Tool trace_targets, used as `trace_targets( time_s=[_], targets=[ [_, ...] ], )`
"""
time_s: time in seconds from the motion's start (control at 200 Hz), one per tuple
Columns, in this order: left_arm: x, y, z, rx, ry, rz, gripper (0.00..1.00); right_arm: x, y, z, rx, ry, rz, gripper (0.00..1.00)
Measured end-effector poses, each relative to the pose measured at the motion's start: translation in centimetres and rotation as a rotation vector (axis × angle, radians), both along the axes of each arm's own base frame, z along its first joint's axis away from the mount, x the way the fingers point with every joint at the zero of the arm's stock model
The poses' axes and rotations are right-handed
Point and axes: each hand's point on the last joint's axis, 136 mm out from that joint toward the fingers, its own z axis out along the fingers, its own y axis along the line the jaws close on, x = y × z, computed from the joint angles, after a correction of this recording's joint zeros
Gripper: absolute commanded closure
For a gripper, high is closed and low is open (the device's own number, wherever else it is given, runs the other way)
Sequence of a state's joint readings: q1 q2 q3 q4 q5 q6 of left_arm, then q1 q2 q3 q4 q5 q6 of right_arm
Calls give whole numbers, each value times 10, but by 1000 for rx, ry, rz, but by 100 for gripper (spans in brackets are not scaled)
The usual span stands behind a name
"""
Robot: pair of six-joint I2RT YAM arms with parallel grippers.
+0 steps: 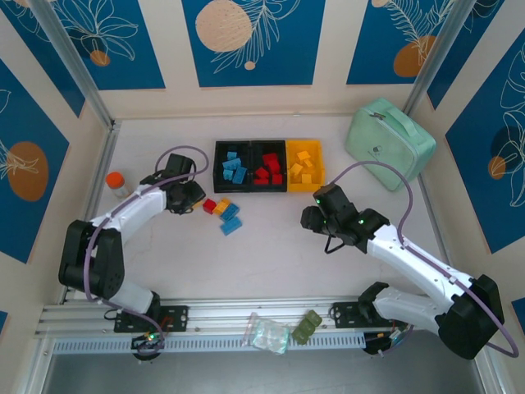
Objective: Sort the legos into containers by color
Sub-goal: Pick up the lego from the middle-left of the table, then place the lego in the container.
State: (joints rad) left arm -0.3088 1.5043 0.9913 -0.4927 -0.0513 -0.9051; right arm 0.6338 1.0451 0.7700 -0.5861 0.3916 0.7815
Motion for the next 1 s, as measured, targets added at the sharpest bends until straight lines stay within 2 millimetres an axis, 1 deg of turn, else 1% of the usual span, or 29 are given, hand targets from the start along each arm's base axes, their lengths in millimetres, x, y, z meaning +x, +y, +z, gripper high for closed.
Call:
trace_targets(
  time_s=[0.11,0.21,0.345,0.455,0.475,0.575,0.76,0.855,1.0],
  targets=[
    [-2,-16,7,-11,-3,-58,52,0,0,0,5,1,-7,52],
    [4,-42,24,-28,-38,-128,52,-3,-2,-3,7,3,-12,52],
    [20,-91,48,-47,-98,-245,52,-7,-7,-5,14,4,-24,52],
    [31,-134,60,-50,-124,-342,52,-10,-13,-3,29,-6,-45,51],
    [33,-141,62,-50,-128,-359,52,-11,-15,-3,31,-8,-48,49],
    [41,-176,64,-44,-134,-434,52,-14,-26,-2,49,-19,-87,46],
    [57,-233,58,-29,-131,-543,52,-22,-48,-6,82,-24,-159,46],
    [66,-259,56,-22,-135,-586,52,-25,-53,-7,91,-23,-176,46],
    [78,-296,54,-18,-155,-644,52,-30,-56,-9,103,-18,-182,46]
  ],
)
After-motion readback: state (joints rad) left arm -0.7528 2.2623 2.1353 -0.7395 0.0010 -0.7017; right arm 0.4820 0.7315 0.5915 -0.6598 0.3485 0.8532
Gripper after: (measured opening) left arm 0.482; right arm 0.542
